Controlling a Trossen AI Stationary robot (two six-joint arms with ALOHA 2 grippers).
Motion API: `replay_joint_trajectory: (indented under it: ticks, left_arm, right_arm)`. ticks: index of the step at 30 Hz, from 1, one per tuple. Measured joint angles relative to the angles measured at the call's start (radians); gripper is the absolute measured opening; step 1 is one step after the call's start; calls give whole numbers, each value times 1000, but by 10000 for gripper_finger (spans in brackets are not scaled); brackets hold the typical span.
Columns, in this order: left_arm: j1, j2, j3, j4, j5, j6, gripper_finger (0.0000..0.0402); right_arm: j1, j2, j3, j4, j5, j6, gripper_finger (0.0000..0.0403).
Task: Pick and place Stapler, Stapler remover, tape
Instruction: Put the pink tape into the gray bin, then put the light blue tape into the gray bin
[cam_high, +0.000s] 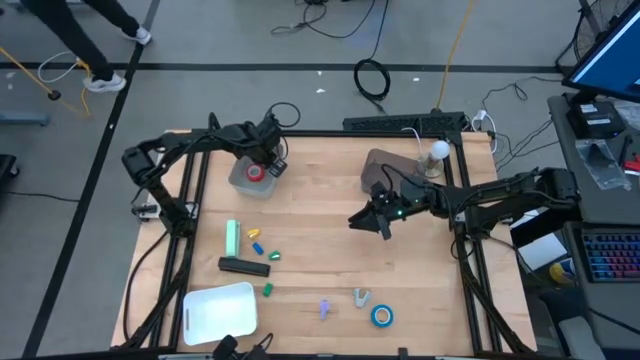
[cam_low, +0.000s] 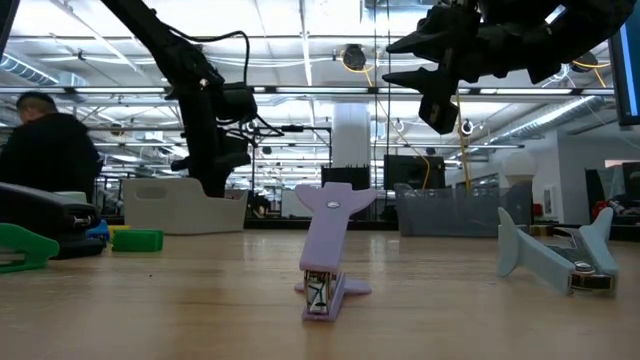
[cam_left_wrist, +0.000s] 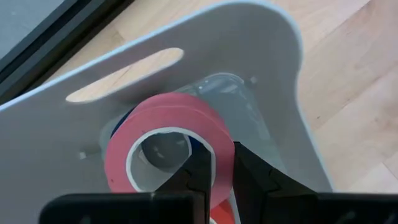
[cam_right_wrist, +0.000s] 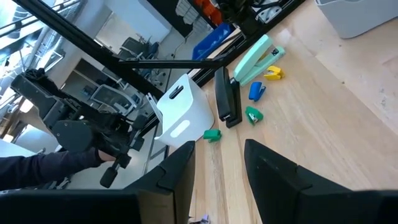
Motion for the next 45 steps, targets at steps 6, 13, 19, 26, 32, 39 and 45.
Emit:
replay_joint_trajectory:
  ticks: [6, 13, 19, 26, 32, 39, 45]
  left_arm:
    - [-2, 1, 0, 3, -1, 0, 40]
    - [-7, 3, 0, 6, -5, 2, 56]
    - [-7, 6, -2, 11, 2, 2, 94]
    - [-7, -22, -2, 9, 6, 4, 150]
    - [-4, -112, -2, 3, -3, 23, 184]
    - [-9, -285, -2, -12, 51, -48, 188]
    - [-91, -435, -2, -8, 290, -121, 189]
  right_arm:
    - [0, 0, 0, 0, 0, 0, 130]
    - [0, 0, 0, 0, 2, -2, 130]
    - [0, 0, 0, 0, 2, -6, 130]
    - [0, 0, 0, 0, 1, -6, 130]
    - [0, 0, 0, 0, 1, -6, 130]
    - [0, 0, 0, 0, 0, -7, 130]
    - [0, 0, 0, 0, -4, -32, 130]
